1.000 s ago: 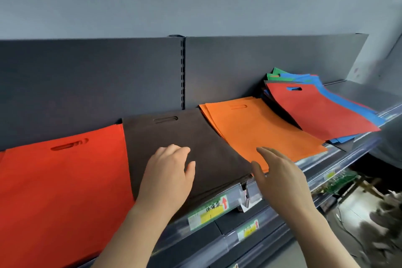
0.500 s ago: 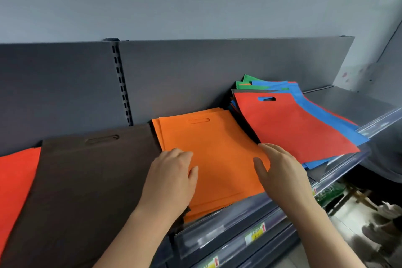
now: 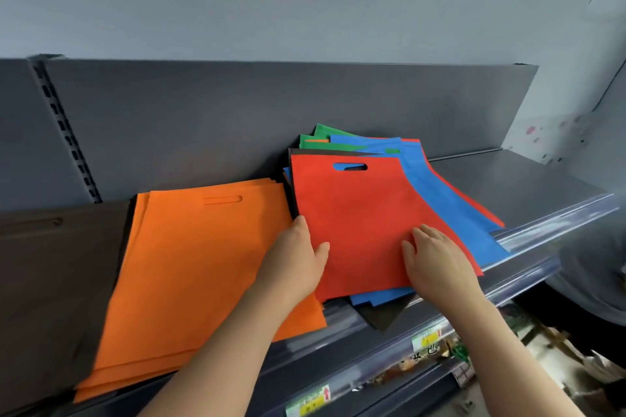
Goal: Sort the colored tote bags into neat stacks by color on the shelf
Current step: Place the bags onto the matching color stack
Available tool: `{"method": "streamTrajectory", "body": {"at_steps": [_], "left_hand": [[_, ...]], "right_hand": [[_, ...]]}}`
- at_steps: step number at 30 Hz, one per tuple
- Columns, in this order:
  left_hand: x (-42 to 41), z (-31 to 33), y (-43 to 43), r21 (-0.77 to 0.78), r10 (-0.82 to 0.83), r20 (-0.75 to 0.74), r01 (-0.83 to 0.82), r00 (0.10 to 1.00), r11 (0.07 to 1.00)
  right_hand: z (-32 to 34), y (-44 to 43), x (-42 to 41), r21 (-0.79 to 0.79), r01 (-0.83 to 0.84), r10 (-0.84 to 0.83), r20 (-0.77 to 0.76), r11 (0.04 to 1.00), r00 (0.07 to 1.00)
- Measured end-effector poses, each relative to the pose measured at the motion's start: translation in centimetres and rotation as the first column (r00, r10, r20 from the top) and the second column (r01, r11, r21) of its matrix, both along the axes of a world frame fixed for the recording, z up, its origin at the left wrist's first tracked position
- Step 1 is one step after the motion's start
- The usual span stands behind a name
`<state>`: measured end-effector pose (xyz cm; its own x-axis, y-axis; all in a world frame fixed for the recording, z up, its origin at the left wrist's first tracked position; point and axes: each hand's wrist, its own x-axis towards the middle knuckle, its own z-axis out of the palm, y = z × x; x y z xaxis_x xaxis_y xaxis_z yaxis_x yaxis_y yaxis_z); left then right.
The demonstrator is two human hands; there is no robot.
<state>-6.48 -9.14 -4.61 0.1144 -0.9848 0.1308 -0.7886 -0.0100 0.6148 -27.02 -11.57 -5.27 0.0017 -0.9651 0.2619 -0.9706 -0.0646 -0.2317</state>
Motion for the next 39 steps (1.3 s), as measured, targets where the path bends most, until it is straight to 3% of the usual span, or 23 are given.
{"method": "streamTrajectory", "body": {"at_steps": [6,9,14,18,24,30,35,39], "left_hand": [[-2.3,1.5,-0.7,-0.153,0.111,-0.287,-0.16,0.951,0.975],[-1.8,1.7,-0.3,-0.129,0.155,-0.264,-0.195,0.952,0.972],[-0.8,0.5,0.9,-0.004,0.216,-0.278,-0.226,0.936,0.974],[-0.9,-0.3,1.0,0.073,0.234,-0.381,-0.223,0.894,0.972],[-0.2,-0.6,0.8,0.059,0.276,-0.426,-0.278,0.861,0.959],[0.3,-0.9,1.1,0.067,0.287,-0.456,-0.289,0.842,0.955],[-0.1,-1.1,1.4,0.12,0.298,-0.49,-0.275,0.819,0.954],[0.1,-0.5,1.7,0.054,0.333,-0.501,-0.354,0.799,0.934]], "right_hand": [[-0.1,0.1,-0.8,-0.012,-0.162,0.162,0.067,0.987,0.984],[0.4,-0.3,-1.4,-0.015,-0.183,0.183,0.125,0.983,0.975],[0.3,-1.7,-4.5,0.025,0.026,-0.027,0.056,0.999,0.998],[-0.1,-1.4,-4.0,-0.012,-0.072,0.072,0.064,0.997,0.995],[0.7,-0.6,-2.7,-0.003,-0.164,0.164,0.11,0.986,0.98],[0.6,-1.6,-4.3,0.08,0.062,-0.058,-0.051,0.995,0.997],[0.2,-1.2,-3.4,0.036,-0.064,0.064,0.006,0.997,0.998],[0.6,-0.5,-2.7,-0.003,-0.157,0.156,0.119,0.988,0.981]]}}
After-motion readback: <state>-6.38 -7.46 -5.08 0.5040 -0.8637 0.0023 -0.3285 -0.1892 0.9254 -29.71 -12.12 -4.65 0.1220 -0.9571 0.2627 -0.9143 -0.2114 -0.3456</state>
